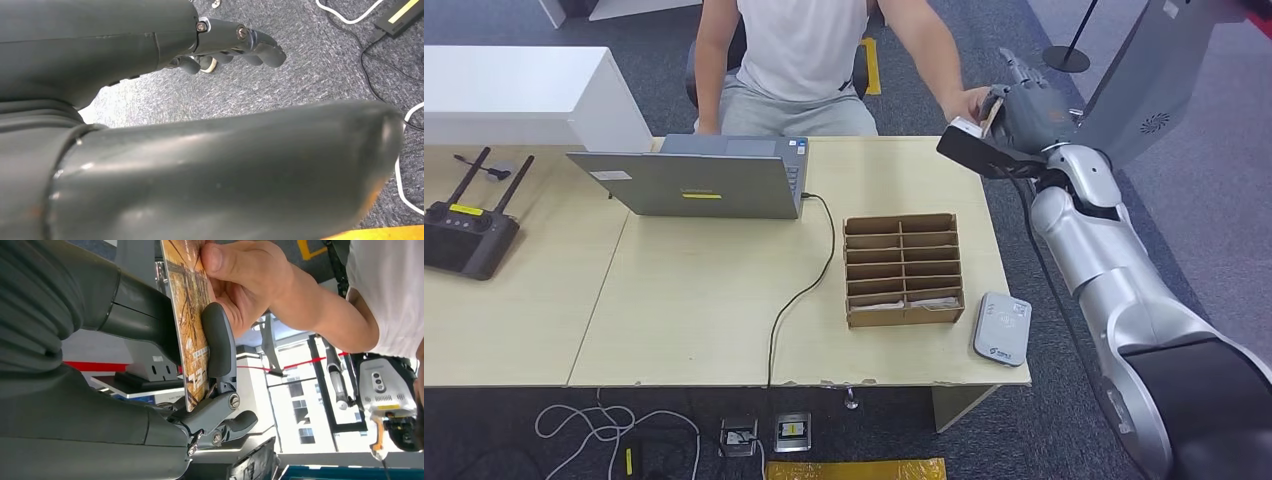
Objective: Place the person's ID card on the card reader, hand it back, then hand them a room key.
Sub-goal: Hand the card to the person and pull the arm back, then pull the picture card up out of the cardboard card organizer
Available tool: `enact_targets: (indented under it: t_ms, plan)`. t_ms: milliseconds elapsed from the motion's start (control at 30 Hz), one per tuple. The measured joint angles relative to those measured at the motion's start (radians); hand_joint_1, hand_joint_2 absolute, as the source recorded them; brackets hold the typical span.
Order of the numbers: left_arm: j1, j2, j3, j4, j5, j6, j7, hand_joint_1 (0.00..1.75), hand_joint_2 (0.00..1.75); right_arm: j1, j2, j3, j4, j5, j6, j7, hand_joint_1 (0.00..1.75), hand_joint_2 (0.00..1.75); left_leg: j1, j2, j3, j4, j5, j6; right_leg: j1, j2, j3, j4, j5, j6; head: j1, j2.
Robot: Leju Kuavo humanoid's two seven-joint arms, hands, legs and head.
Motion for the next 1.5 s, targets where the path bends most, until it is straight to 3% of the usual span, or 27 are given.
enact_targets:
  t_ms: [67,133,200,733,1100,1267,1400,1500]
  plan:
    - [-0.001,0.000,0.000,0.000,0.000,0.000,0.000,0.00,0.00,-0.005,0.008,0.007,0.017,0.002,-0.002,0.001,1.07,1.75,0.000,0.000,0.000,0.000,0.000,0.000,0.000,0.000,0.000,0.000,0.000,0.000,0.000,0.000]
    - [-0.002,0.000,0.000,0.000,0.000,-0.001,0.000,0.00,0.00,-0.007,0.015,0.012,0.030,0.003,-0.004,0.002,0.26,1.75,0.000,0.000,0.000,0.000,0.000,0.000,0.000,0.000,0.000,0.000,0.000,0.000,0.000,0.000]
    - [-0.002,0.001,0.000,0.000,0.000,-0.002,0.000,0.00,0.00,-0.009,0.021,0.017,0.040,0.005,-0.007,0.004,0.00,1.75,0.000,0.001,0.000,0.000,0.000,0.000,0.000,0.001,0.000,0.000,0.000,0.000,0.000,0.000]
    - [-0.003,0.001,0.000,0.000,-0.002,-0.003,0.000,0.00,0.00,-0.018,0.029,0.020,0.082,0.002,-0.028,0.023,0.00,1.75,0.000,0.001,0.000,0.000,0.000,0.000,0.000,0.001,0.000,0.000,0.000,0.000,0.000,0.000]
    - [0.001,0.001,0.000,0.000,0.003,0.002,0.000,0.00,0.00,-0.060,0.028,-0.013,0.087,-0.182,-0.015,-0.046,0.00,1.75,0.000,0.001,0.001,0.000,0.000,0.000,0.000,0.001,0.000,0.000,0.000,0.000,0.000,0.000]
    - [0.016,0.002,0.009,0.000,0.018,0.018,-0.001,0.00,0.00,-0.066,0.027,-0.070,0.032,-0.498,0.183,-0.109,0.00,1.75,0.000,0.001,0.001,0.000,0.000,0.000,0.000,0.001,0.000,0.000,0.000,0.000,0.000,0.000]
    - [0.027,0.002,0.020,0.000,0.026,0.023,-0.008,0.00,0.00,0.000,0.013,-0.093,-0.120,-0.739,0.382,-0.052,0.00,1.75,0.000,0.001,0.001,0.000,0.000,0.000,0.000,0.001,0.000,0.000,0.000,0.000,0.000,0.000]
    - [0.031,0.003,0.028,0.000,0.027,0.023,-0.013,0.00,0.00,0.075,-0.011,-0.099,-0.265,-0.877,0.473,-0.002,0.00,1.75,0.000,0.000,0.001,0.000,0.000,0.000,0.000,0.000,0.000,0.000,0.000,0.000,0.000,0.000]
